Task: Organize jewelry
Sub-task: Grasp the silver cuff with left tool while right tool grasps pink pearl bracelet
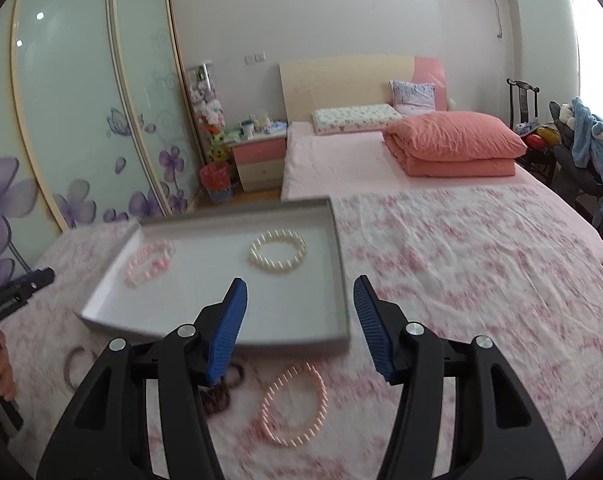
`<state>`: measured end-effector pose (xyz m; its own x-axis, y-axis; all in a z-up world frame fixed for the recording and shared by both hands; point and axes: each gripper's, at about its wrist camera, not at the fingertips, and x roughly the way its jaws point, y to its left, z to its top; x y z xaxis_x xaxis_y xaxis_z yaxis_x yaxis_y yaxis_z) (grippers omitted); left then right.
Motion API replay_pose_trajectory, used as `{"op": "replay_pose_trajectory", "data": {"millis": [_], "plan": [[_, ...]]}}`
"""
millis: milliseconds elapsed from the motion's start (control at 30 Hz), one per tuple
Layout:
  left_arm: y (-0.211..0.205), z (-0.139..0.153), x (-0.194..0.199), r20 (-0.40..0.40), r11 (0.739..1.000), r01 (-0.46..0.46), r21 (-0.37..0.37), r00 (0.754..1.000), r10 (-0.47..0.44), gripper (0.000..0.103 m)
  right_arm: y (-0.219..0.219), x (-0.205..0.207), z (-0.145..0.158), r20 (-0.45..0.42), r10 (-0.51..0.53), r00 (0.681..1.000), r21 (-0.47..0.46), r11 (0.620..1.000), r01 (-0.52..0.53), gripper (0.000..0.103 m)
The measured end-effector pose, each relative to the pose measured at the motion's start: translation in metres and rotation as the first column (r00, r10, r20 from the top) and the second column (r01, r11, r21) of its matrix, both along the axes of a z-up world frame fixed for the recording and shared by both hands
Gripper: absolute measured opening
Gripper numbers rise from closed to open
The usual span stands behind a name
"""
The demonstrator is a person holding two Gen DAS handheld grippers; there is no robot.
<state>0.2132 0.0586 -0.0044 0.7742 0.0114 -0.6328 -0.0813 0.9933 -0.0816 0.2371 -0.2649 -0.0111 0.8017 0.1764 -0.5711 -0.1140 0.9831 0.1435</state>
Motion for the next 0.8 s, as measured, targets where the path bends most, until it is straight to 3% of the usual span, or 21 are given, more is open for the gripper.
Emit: {"op": "replay_pose_trajectory", "data": {"millis": [133,367,633,800], "plan": [[0.007,-0.014,-0.018,-0.04,1.0,0.003,-0.016,0.999,-0.003,0.053,-0.008,-0.009,-0.026,-0.082,-0.015,0.996,-0.031,0.999,0.013,0.055],[-0.002,-0.032,-0.039,-0.082,1.0,0.024,-0.013,0.996,-0.025,0.063,-0.004,-0.014,-0.059,-0.202,-0.008,0.979,-0.056,0.998,-0.003,0.042],[-0.017,-0.046,-0.045,-0.118,0.998,0.056,0.013,0.992,-0.054,0.07,0.01,-0.011,-0.07,-0.248,0.002,0.969,-0.11,0.994,-0.03,0.03],[-0.023,-0.052,-0.046,-0.13,0.997,0.067,0.038,0.99,-0.061,0.079,0.012,-0.014,-0.071,-0.243,-0.004,0.97,-0.146,0.989,-0.032,0.011]]}}
